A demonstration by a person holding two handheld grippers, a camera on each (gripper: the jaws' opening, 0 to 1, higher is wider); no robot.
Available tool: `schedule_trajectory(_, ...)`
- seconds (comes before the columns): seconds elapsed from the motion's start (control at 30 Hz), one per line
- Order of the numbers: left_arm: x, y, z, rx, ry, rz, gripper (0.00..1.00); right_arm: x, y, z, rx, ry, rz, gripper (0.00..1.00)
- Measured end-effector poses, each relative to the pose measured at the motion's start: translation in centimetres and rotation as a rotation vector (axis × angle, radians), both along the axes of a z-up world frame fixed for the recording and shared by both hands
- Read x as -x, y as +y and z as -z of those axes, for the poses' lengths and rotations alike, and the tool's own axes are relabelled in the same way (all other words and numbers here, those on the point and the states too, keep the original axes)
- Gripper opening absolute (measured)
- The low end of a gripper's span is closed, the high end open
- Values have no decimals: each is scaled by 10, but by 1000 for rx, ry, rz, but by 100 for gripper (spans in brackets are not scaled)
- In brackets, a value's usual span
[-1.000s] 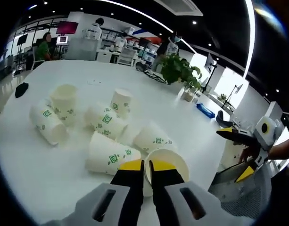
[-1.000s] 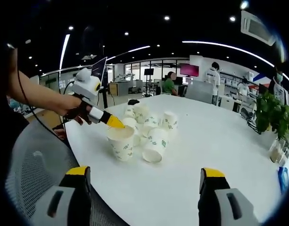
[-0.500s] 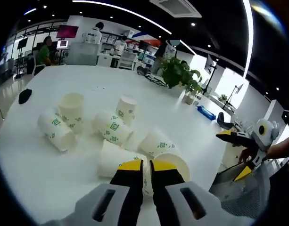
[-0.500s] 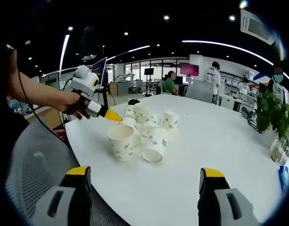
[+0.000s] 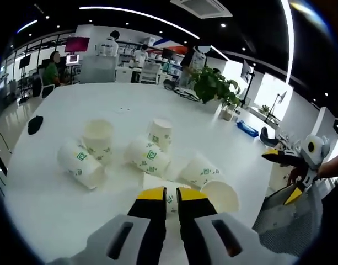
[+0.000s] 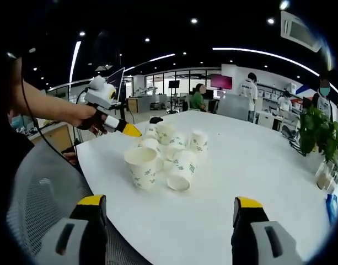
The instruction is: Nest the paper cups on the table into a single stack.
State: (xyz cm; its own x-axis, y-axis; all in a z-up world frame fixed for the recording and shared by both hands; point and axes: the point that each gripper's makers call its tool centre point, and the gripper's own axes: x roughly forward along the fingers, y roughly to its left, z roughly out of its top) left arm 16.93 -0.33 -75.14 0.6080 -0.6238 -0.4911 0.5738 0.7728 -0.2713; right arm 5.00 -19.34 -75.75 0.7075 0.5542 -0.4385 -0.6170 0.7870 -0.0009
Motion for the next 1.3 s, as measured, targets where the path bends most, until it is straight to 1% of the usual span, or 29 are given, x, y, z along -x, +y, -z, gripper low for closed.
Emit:
schedule_trajectory(0.1,-5,5,-1,-14,-10,1,6,0,0,0,1,1,-3,97)
schedule_trajectory(0.2,-16,17,2,-32,-17,-2,7,0,1,0,0,0,-4,97)
schedule_trajectory(0.23,-18,19,3,-37,-19,-2,8,1,2,-1,1,0,-4,97)
schedule_trajectory(0.27,-18,17,4,-43,-18,-1,8,1,2,-1,2,2,-4,97)
schedule_trajectory(0.33,-20,19,7,-47,-9,3,8,0,2,0,1,2,-3,97)
schedule_trajectory(0.5,-31,26,24,-48,37,23,9,1,1,3,17,5,-9,97)
schedule_trajectory(0.53,-27,22,23,-48,48,52,10,1,1,3,21,5,-11,97)
schedule_trajectory(0.6,-27,19,23,-59,53,71,12,1,0,3,24,6,-10,97)
schedule_trajectory(0.7,-28,17,26,-56,80,87,12,0,0,3,23,7,-4,96)
schedule_trajectory(0.8,-31,19,29,-58,92,98,11,0,0,4,28,10,-4,96)
schedule_trajectory(0.9,-31,20,36,-50,123,107,10,0,-1,4,28,11,-1,96)
schedule_trajectory(0.93,-34,21,38,-45,125,109,10,0,-1,4,28,11,0,96)
schedule_trajectory(1.0,-35,19,38,-12,139,110,10,0,-1,5,32,12,4,96)
schedule_trajectory(1.1,-37,17,41,6,154,123,10,0,-1,4,28,14,5,96)
schedule_trajectory(1.3,-28,7,40,47,186,171,11,0,-2,5,33,18,9,96)
